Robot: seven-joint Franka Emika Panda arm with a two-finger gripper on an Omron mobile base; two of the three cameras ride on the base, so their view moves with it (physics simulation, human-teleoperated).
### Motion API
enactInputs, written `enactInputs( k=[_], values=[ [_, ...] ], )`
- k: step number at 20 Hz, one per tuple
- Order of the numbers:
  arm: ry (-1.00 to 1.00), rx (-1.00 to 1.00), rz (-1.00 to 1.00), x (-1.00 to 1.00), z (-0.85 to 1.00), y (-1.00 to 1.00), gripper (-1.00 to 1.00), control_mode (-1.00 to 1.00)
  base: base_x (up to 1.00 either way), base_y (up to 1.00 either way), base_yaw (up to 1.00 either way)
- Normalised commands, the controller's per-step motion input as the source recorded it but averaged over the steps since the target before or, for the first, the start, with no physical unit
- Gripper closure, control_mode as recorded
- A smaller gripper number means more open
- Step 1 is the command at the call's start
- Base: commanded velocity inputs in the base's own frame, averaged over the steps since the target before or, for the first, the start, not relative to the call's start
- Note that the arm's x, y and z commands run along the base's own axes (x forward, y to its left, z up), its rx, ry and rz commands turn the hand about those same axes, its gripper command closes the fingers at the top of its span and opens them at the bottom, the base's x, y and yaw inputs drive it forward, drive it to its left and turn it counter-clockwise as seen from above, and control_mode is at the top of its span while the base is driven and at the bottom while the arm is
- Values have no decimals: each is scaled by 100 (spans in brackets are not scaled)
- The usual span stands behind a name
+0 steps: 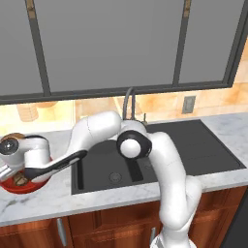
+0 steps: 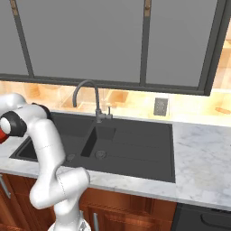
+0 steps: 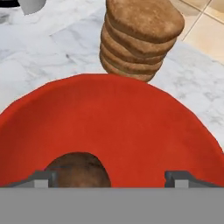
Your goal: Pick the potato from the sink and place it in the bowl. Then pick the bowl and place it in the microwave. Then close the microwave door and press the start button.
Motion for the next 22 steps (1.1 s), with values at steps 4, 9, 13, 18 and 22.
enactInputs(
  k=[4, 9, 13, 18, 22],
  values=[
    [10, 4, -11, 13, 28, -42, -100, -100, 0, 0, 0],
    [31, 13, -21, -1, 40, -96, -100, -100, 0, 0, 0],
    [34, 17, -15, 0, 4, -100, -100, -100, 0, 0, 0],
    [9, 22, -1, 1, -16, -57, -100, -100, 0, 0, 0],
    [0, 5, 0, 0, -44, 23, -100, -100, 0, 0, 0]
  ],
)
